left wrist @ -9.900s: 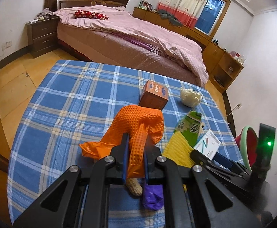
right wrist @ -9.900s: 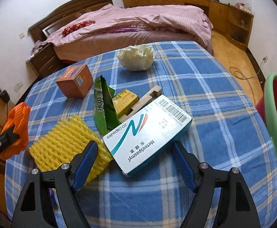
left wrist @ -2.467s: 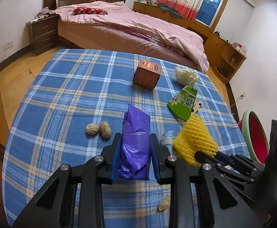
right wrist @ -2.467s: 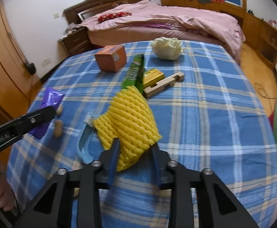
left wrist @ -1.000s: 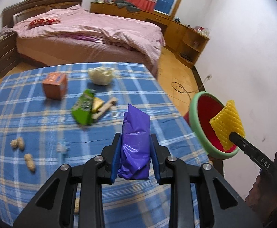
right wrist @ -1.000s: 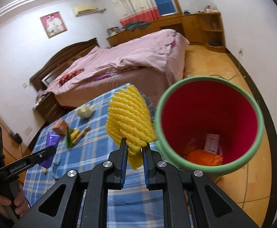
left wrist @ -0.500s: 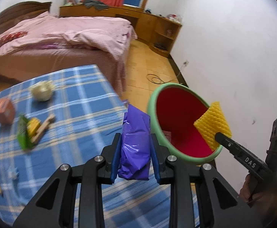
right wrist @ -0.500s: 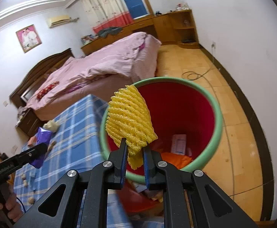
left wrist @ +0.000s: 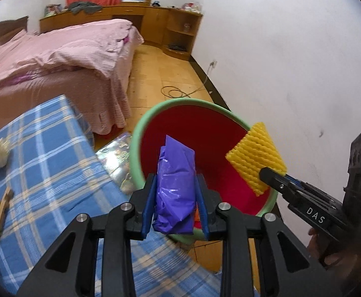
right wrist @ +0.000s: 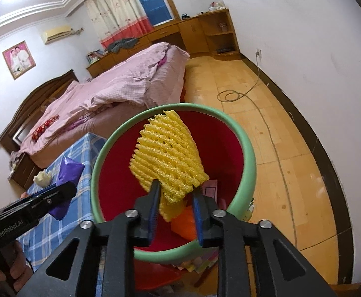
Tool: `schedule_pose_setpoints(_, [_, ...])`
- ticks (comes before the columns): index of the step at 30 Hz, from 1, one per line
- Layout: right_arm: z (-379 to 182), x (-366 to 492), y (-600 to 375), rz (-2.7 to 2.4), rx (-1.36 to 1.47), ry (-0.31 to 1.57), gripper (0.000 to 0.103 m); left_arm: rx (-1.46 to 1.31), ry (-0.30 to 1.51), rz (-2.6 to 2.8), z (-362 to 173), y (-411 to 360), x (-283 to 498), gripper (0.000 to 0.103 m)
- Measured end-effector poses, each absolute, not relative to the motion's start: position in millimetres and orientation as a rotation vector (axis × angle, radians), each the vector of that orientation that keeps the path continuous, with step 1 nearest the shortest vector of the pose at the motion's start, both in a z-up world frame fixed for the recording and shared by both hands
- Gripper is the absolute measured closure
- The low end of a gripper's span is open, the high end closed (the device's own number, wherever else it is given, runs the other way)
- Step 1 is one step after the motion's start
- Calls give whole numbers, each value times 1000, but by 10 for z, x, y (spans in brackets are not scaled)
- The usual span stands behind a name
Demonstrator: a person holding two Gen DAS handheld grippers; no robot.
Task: Collect trash
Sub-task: 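Carry the purple bag with the left tool while the right tool carries the net over the bin, then open both tools over the red bin to drop the bag and net, then move the left tool to the light blue plastic hook and grasp it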
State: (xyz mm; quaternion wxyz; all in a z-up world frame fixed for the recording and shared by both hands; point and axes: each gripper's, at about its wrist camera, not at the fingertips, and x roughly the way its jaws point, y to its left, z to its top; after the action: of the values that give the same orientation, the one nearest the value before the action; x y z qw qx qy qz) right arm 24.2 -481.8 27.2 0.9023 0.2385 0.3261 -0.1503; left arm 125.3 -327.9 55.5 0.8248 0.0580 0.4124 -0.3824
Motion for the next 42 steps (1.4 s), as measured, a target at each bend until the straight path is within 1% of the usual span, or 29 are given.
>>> schedule_pose_setpoints(4, [246,221,-4886,-318,508,673,72,156,871,-817,538,-3391,1231,69])
schedule_pose_setpoints(6, [246,209,-4899,-318,512,670,66,161,872,-823,538,-3402,1232,68])
schedule_pose_setpoints(7, [246,198,-4905,-318,514,668,65,164,874,-821,534,-3407,1226,68])
schedule_pose_setpoints(15, [303,121,-4856,-301,515,657,63,122,883,-790,589,-3228,1163,68])
schedule_pose_setpoints(20, [364,62,-4744,-277,512,645,59,89,894,-738,589,-2936,1132,68])
schedule_pose_setpoints(42, [381,-4,-3970,-145,488,713,58,-13,901,-434,546,-1351,988,68])
